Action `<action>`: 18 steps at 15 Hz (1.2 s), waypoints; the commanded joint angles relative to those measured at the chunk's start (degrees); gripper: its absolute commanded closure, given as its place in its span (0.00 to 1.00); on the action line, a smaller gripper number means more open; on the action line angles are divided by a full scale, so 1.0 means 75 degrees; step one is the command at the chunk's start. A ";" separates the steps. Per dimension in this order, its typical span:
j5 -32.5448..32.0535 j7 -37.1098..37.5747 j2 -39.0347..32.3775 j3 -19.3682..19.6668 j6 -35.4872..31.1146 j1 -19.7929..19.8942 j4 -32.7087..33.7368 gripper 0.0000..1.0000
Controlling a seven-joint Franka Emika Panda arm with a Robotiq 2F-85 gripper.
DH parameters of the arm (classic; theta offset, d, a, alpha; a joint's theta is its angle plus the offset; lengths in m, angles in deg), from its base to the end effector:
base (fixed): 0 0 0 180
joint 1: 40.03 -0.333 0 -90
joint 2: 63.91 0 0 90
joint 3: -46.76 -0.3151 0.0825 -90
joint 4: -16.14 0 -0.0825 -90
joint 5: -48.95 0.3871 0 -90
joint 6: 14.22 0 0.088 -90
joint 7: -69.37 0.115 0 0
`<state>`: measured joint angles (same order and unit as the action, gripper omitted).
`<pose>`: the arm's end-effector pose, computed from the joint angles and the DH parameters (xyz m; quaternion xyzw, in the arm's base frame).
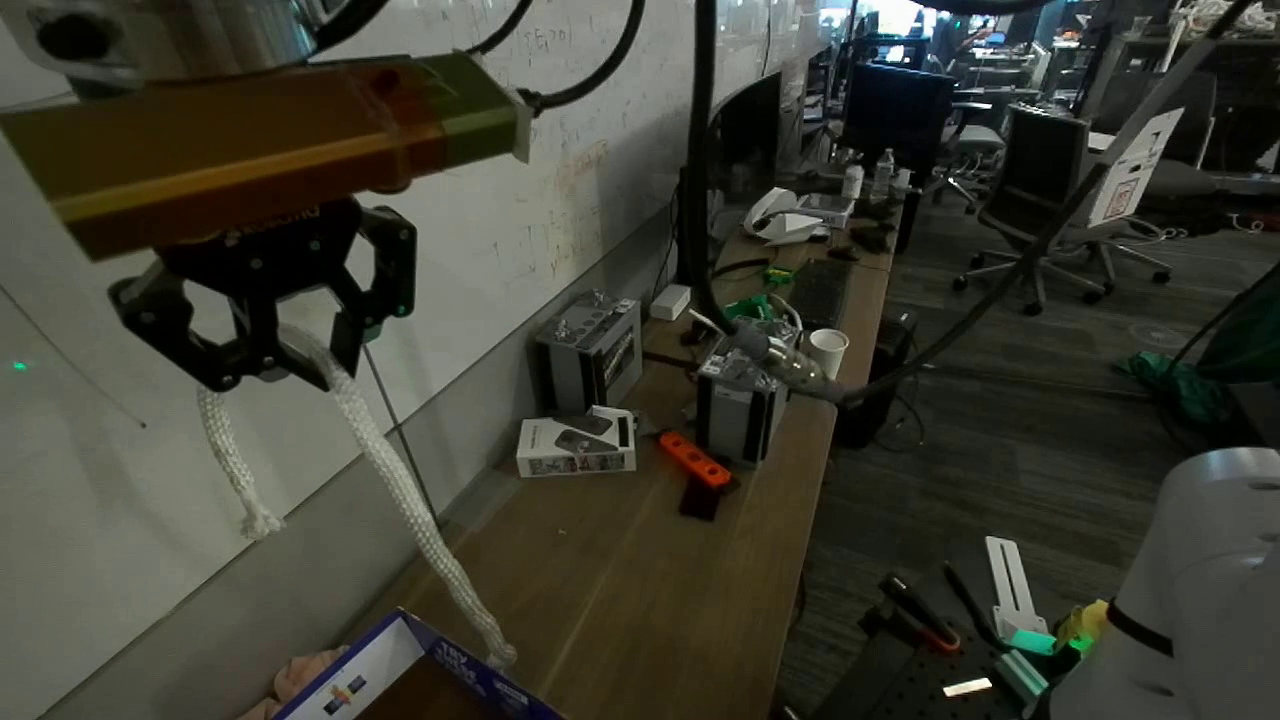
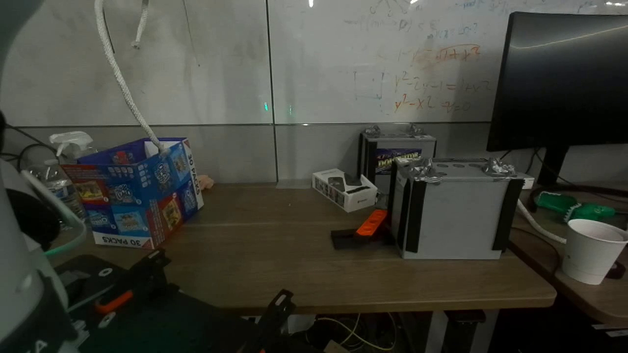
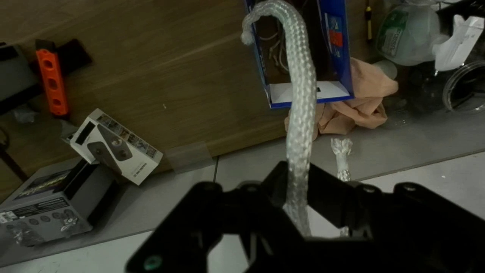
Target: Put the ropes in the blue box.
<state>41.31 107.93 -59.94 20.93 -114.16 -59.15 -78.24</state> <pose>0.3968 0.3896 0.6312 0.9916 0.0623 0.1133 0.0079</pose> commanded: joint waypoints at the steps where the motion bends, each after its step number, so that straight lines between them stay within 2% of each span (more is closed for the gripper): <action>1: -0.0592 0.0641 -0.0450 -0.0154 0.0548 -0.0273 0.0938 0.94; 7: -0.0662 0.0646 -0.0888 -0.0083 0.0716 -0.0590 0.1256 0.95; 18: -0.0261 0.0304 -0.1607 0.0236 0.0470 -0.0833 0.0332 0.94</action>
<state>37.49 112.08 -71.99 21.00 -110.32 -64.58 -74.29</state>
